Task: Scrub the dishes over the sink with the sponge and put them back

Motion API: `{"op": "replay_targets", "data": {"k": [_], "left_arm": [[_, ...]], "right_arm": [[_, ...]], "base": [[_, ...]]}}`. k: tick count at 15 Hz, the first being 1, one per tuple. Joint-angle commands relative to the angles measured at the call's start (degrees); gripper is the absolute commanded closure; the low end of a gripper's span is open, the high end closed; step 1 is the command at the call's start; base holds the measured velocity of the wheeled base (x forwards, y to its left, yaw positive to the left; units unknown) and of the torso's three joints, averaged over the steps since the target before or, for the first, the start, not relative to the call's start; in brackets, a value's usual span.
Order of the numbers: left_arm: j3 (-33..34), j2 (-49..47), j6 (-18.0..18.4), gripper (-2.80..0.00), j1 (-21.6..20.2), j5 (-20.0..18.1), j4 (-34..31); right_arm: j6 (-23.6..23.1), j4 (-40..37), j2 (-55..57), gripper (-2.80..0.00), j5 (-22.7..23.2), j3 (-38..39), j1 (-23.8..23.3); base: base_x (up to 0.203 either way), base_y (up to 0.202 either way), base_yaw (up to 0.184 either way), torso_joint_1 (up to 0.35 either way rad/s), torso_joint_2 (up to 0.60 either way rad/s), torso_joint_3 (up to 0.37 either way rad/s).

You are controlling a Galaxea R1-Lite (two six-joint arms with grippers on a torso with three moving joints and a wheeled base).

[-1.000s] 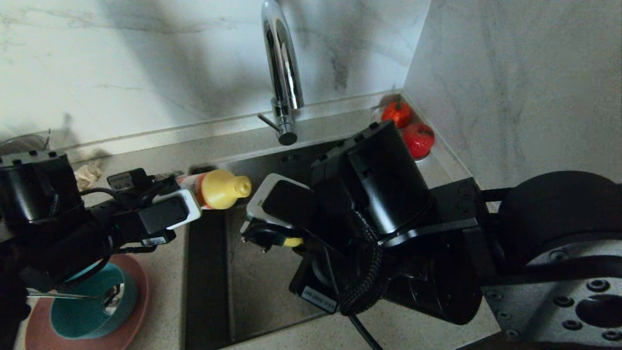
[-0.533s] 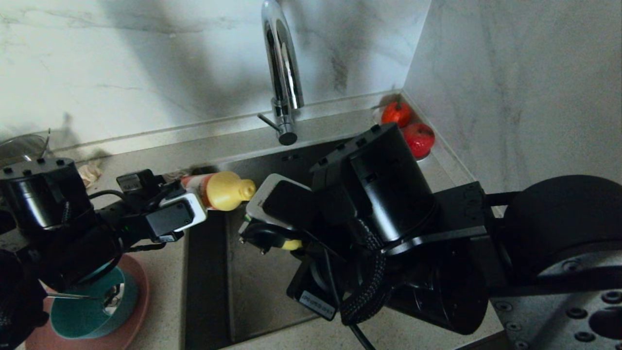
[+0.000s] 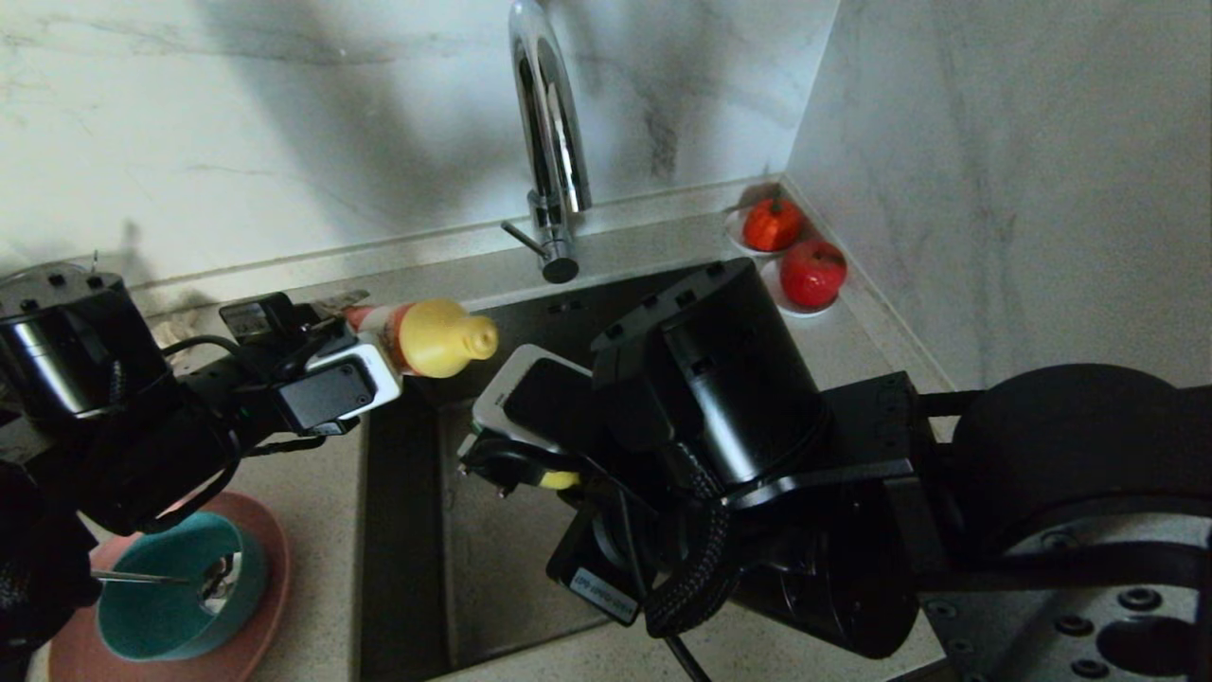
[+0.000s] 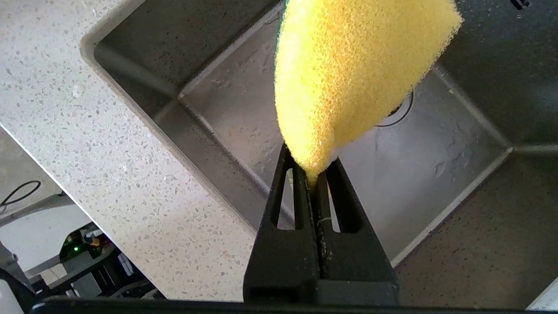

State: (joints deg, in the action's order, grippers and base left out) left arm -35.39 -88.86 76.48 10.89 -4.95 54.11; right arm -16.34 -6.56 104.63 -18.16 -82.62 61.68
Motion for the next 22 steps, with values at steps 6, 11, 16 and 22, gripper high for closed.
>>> {"op": "replay_targets", "data": {"k": [6, 11, 16, 22], "left_arm": [[3.24, -8.13, 2.62, 0.00, -1.97, -7.07, 21.32], [2.92, -8.14, 3.06, 0.00, -7.32, -9.24, 22.38], [-3.82, -7.66, 3.02, 0.00, -11.31, -13.02, 21.90], [-12.61, -5.97, 2.63, 0.00, -13.02, -17.39, 18.65]], "right_arm": [[0.95, -0.20, -1.46, 0.00, 1.59, 3.18, 0.01], [-2.29, -0.20, -4.12, 0.00, 1.78, 9.01, -0.35], [-7.57, -0.59, -6.10, 0.00, 1.57, 11.85, -2.60], [-15.52, -0.27, -7.50, 0.00, 1.11, 13.68, -3.46]], "base": [[0.000, 0.000, 0.000, 0.000, 0.00, 0.000], [0.000, 0.000, 0.000, 0.000, 0.00, 0.000], [0.000, 0.000, 0.000, 0.000, 0.00, 0.000], [0.000, 0.000, 0.000, 0.000, 0.00, 0.000]]}}
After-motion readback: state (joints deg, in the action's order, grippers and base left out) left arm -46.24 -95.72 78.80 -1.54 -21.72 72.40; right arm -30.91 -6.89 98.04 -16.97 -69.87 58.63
